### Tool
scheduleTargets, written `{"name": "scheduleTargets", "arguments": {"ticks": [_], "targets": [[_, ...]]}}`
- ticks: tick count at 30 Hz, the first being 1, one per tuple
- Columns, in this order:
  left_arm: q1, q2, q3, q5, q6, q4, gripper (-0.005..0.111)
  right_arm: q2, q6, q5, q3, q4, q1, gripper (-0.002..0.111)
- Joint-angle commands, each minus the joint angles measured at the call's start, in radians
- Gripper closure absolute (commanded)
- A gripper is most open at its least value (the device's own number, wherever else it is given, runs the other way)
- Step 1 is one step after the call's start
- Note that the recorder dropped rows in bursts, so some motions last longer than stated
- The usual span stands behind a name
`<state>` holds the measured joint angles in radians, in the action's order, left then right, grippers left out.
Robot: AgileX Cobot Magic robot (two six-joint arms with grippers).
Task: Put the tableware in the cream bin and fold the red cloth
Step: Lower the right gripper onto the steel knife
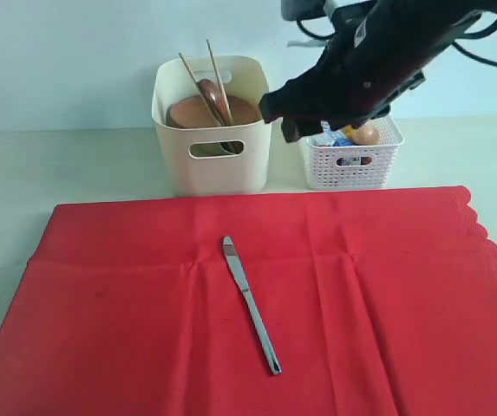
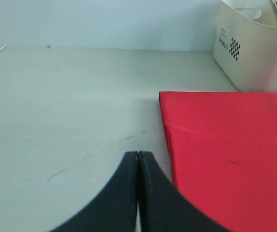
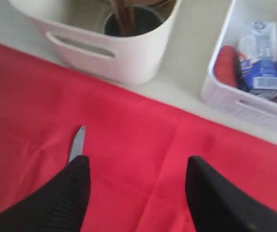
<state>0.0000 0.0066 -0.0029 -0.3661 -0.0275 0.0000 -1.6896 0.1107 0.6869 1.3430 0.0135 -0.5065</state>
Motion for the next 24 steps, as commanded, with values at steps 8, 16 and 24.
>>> {"name": "scheduleTargets", "arguments": {"ticks": [8,16,24], "targets": [[-0.001,-0.007,0.003,0.013,0.004,0.000,0.107,0.037,-0.009,-0.053,-0.130,-0.014,-0.166,0.052],[-0.001,-0.007,0.003,0.013,0.004,0.000,0.107,0.022,-0.009,-0.043,-0.130,-0.029,-0.230,0.052],[-0.001,-0.007,0.003,0.013,0.004,0.000,0.107,-0.162,-0.004,-0.029,-0.130,-0.040,-0.238,0.053]]}}
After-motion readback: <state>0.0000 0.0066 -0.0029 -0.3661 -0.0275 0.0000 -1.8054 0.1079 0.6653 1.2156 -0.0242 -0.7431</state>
